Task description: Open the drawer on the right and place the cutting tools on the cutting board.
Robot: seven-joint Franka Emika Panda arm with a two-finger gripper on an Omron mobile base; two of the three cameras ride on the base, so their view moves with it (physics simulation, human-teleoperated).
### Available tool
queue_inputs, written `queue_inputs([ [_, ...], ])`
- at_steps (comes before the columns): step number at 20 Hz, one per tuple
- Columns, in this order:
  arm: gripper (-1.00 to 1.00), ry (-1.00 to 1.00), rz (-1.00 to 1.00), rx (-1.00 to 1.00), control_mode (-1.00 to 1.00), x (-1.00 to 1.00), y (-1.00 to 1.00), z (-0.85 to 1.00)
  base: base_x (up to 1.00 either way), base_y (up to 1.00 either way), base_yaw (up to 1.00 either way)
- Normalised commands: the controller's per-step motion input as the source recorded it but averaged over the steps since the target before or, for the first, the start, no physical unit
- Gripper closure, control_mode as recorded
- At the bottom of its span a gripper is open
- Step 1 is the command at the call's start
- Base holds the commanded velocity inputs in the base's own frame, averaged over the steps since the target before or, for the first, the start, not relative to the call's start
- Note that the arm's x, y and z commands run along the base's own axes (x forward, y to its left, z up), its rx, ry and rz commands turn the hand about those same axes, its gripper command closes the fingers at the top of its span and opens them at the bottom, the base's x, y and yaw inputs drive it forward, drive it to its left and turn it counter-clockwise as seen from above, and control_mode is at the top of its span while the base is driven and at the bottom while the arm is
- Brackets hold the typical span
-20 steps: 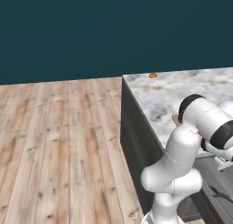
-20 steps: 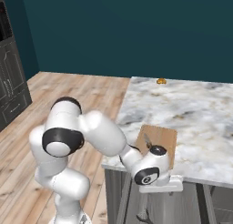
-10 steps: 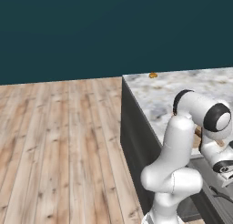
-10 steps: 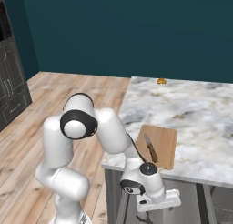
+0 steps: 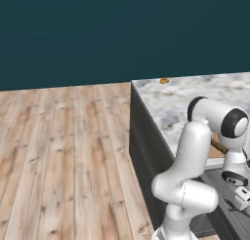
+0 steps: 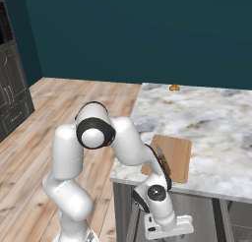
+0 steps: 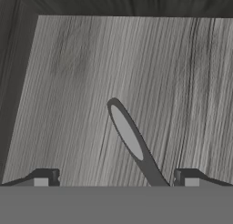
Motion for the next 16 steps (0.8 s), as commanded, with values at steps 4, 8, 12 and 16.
queue_inputs([
  [4,-1.00,0.00,0.00,0.00,-1.00,-0.13,-0.05,0.00,0.00,0.00,0.00],
  [8,-1.00,-0.03,0.01,0.00,-1.00,-0.17,0.00,0.00,0.00,0.00,0.00],
  [12,-1.00,0.00,0.03,0.00,-1.00,-0.17,0.01,0.04,0.00,0.00,0.00],
  [16,-1.00,0.00,0.00,0.00,-1.00,0.00,0.00,0.00,0.00,0.00,0.00],
])
